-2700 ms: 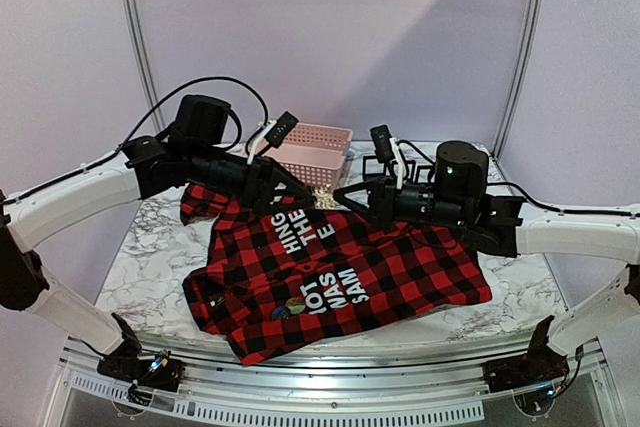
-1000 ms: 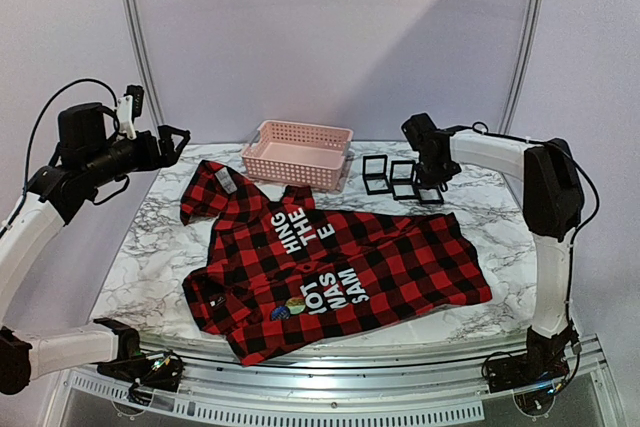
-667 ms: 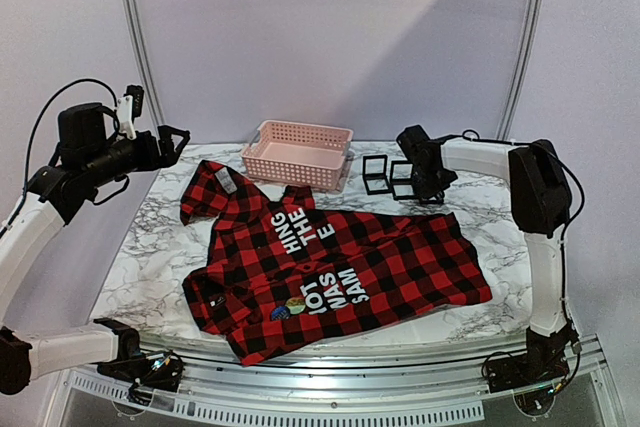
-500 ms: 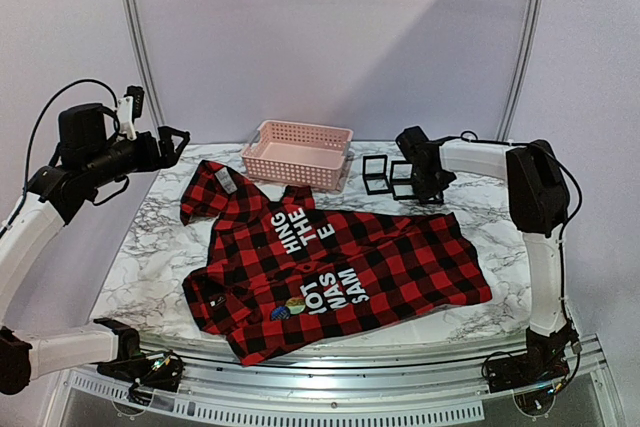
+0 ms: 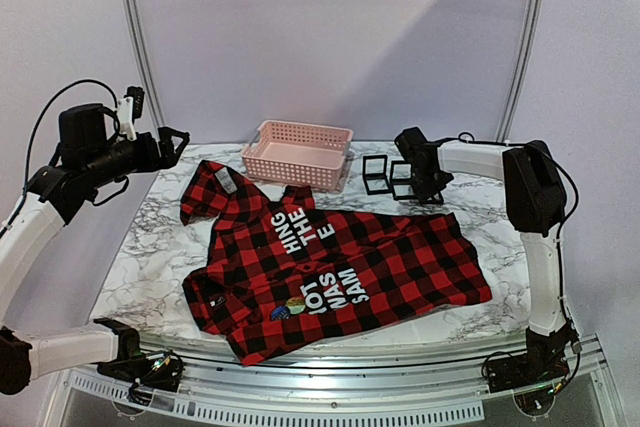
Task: Remove the brooch from the garment
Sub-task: Place the brooch in the brooch box.
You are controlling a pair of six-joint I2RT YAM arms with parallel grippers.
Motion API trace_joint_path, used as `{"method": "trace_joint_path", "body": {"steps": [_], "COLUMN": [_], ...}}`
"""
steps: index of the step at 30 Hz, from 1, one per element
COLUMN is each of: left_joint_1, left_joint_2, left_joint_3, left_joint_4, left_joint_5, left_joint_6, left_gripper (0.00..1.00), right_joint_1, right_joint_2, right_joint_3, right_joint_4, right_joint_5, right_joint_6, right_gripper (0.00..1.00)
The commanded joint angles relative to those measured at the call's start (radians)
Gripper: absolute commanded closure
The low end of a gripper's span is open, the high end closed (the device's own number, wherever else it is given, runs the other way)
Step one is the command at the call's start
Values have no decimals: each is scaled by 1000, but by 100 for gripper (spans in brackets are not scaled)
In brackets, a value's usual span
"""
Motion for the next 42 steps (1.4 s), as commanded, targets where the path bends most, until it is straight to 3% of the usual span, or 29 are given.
{"method": "trace_joint_path", "body": {"steps": [1, 11, 17, 29, 35, 42], "left_joint_1": [4, 4, 4, 4, 7, 4], "left_joint_2": [4, 8, 8, 11, 12, 20], "left_joint_3": [-8, -8, -9, -10, -11, -22], "left_joint_4": [-16, -14, -14, -14, -14, 4], "left_joint_5": [-19, -12, -7, -7, -7, 17], "left_joint_6": [13, 11, 10, 9, 10, 6], "left_gripper": [0, 0, 0, 0, 1, 0], "right_joint_1": [-3, -3, -1, 14, 16, 28], "right_joint_2": [25, 50, 45, -28, -94, -259], "right_joint_3": [23, 24, 37, 54, 33, -112], "right_joint_4": [25, 26, 14, 9, 5, 72], "right_joint_5": [-21, 6, -24, -193, -298, -431], "right_joint_6": [4, 4, 12, 67, 102, 149], "right_gripper": [100, 100, 81, 59, 54, 53]}}
